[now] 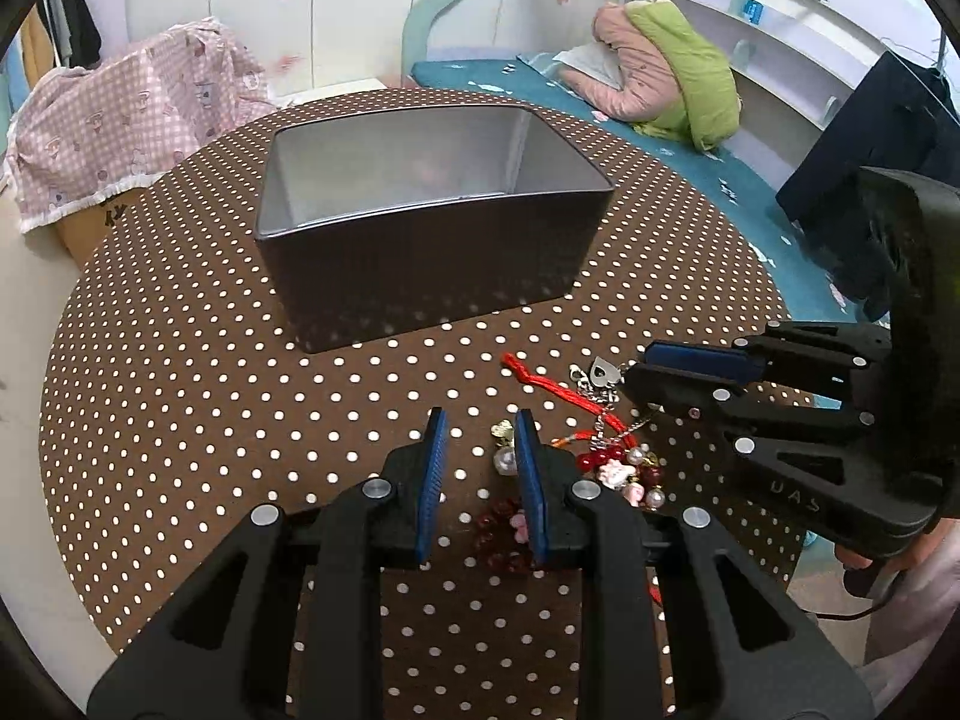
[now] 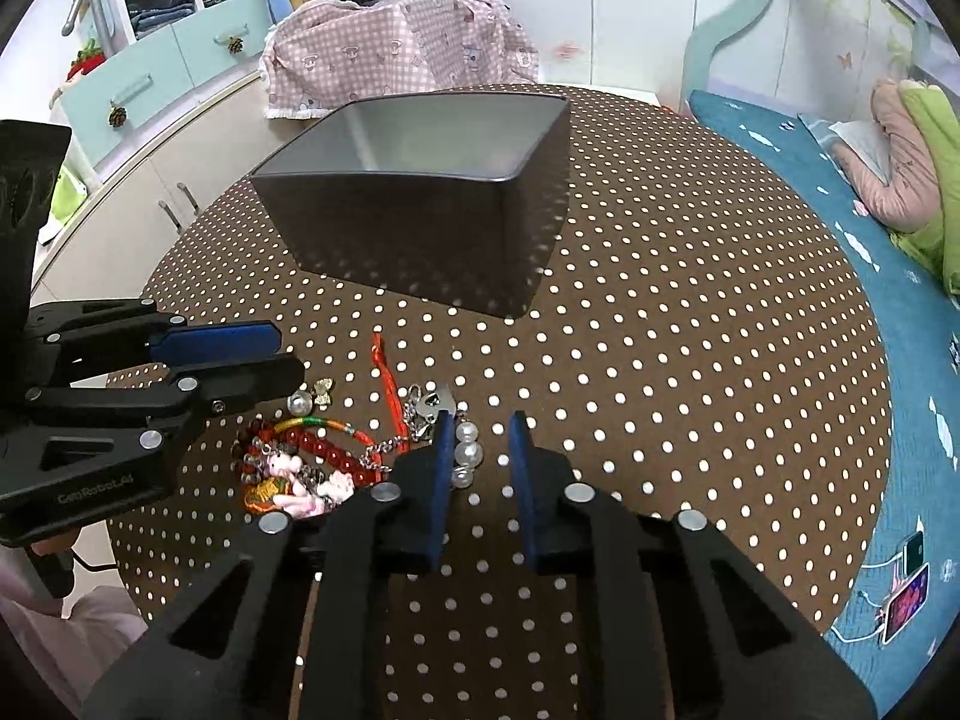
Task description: Organize jewelry
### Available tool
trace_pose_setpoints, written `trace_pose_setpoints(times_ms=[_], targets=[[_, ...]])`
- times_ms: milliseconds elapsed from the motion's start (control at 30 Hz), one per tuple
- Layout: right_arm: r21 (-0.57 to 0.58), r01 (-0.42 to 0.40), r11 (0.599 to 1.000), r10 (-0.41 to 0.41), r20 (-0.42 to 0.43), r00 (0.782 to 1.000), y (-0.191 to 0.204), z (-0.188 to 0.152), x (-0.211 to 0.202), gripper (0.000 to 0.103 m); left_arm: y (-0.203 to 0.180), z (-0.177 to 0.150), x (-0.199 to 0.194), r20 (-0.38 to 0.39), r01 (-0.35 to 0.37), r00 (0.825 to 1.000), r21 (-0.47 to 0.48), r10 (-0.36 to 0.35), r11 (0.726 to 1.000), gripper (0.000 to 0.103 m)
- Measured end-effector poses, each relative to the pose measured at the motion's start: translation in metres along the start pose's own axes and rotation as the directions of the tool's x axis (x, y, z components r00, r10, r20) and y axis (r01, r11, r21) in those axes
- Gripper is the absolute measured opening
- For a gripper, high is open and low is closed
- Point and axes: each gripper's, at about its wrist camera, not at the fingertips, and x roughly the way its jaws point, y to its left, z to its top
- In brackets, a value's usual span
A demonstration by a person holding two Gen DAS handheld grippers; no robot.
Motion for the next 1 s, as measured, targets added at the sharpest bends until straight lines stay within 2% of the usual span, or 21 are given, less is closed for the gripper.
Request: trace_pose_setpoints(times_ms=[100, 300, 400, 600, 767, 1000], targets=[[0.008, 0.006, 1.000, -0.006, 0.001, 1.000, -0.003, -0.002, -0.001, 0.009, -0.004, -0.003, 0.000, -0.007, 0.004, 1.000, 0.012, -0.003, 1.000, 0.024], [-0.003, 0.029, 1.000, -0.029, 0.010, 1.000, 0.000, -0.005, -0.004, 0.009, -0.006, -0.005, 0.010, -0.063, -0.017, 0.998, 0.027, 0.019, 0.999, 0.023], [0.026, 0.006, 1.000, -0.006, 0.014, 1.000, -0.006, -0.006, -0.005, 0.009, -0.004, -0.004, 0.011, -0.071, -0.025, 0.997, 0.029, 0.027, 0.999, 0.011], [0.070, 0.005, 0.998, -0.007, 0.030, 1.000, -0.016, -0.001, -0.011, 0.008, 0.000, -0.002, 0.011, -0.061, -0.014, 0.998, 0.022, 0.015, 1.000, 0.011], [0.076, 0.002, 0.997, -0.008, 0.081, 0.997, -0.022, 0.008, -0.027, 0.008, 0.001, 0.002, 0.009, -0.051, -0.012, 0.999, 0.010, 0.013, 1.000, 0.011], [0.068, 0.014, 0.998, -0.025, 0.165, 0.986, -0.026, 0.030, -0.051, 0.008, 0.010, 0.013, -0.007, 0.010, -0.009, 1.000, 0.000, 0.009, 1.000, 0.011]])
